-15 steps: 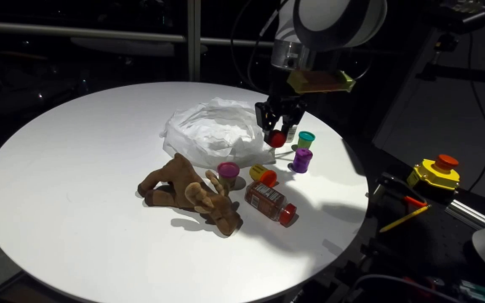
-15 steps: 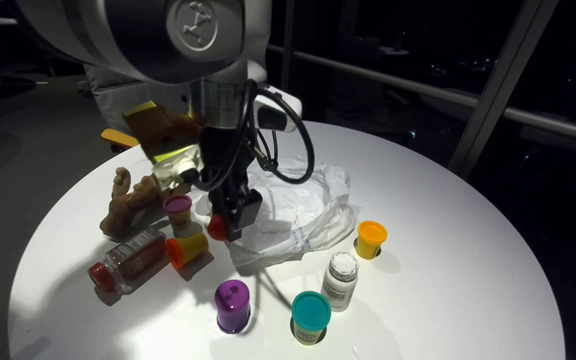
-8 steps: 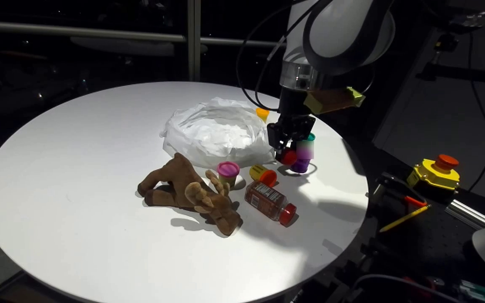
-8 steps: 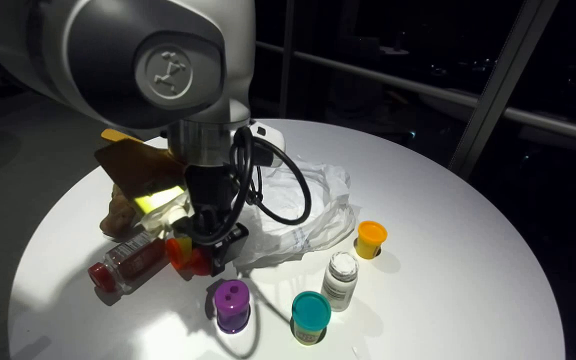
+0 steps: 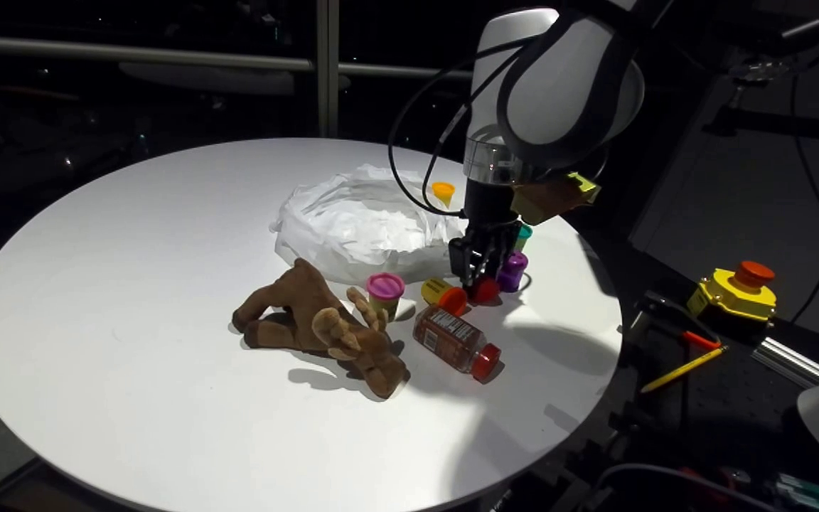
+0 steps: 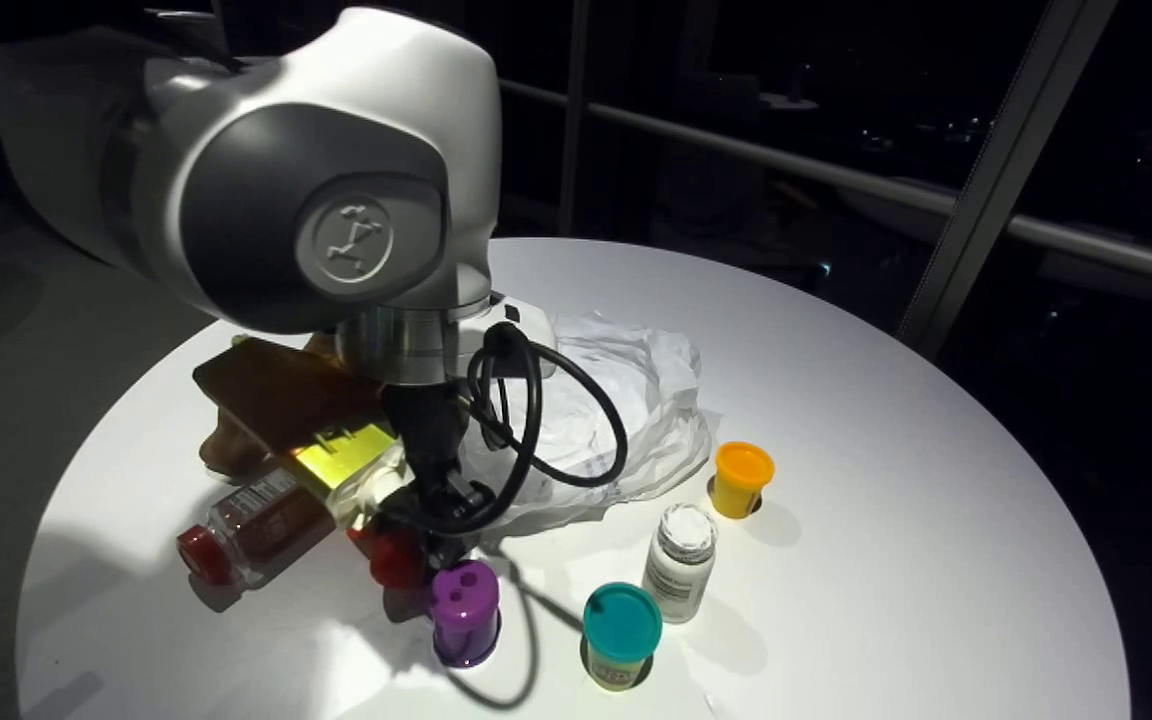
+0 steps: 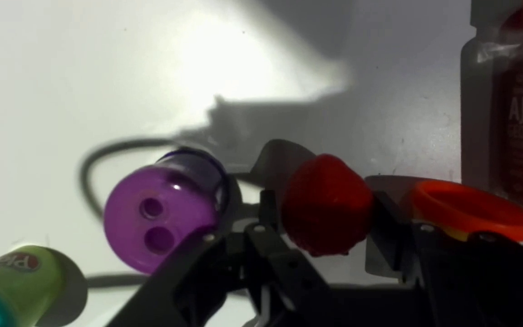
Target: Remove the objects in the plastic and put them on the table
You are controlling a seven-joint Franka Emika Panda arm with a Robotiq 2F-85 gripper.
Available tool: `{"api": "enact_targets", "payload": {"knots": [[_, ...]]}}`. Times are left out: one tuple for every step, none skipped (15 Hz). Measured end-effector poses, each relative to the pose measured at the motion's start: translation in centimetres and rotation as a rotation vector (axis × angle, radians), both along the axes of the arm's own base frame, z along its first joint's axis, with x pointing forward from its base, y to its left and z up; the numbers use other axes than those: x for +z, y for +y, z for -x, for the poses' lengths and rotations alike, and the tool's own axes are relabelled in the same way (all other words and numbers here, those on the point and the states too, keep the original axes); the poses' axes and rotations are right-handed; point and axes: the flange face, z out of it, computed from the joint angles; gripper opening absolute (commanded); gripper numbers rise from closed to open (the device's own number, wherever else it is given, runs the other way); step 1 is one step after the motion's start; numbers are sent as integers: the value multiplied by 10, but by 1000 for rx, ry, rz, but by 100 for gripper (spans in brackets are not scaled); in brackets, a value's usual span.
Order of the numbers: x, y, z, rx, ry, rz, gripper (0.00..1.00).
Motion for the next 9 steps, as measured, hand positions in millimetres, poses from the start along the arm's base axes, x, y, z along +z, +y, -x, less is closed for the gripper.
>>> {"api": "enact_targets", "payload": {"knots": [[2,-1,-1,3,-12,0,95],[8,-2,-3,5,-32,-1,100],[16,-4,-5,1,-53,-5,100],[27,-7,-7,-7,-77,-11,100],[41,-10,-9,-26,-103,-21,100],[59,-14,-11,-51,-123,-34,100],[77,-18,-10,-77,-125,-47,100],[97,-22,-10,-99,-111,-56,100],[117,-25,-8,-120,-92,-64,100]]}}
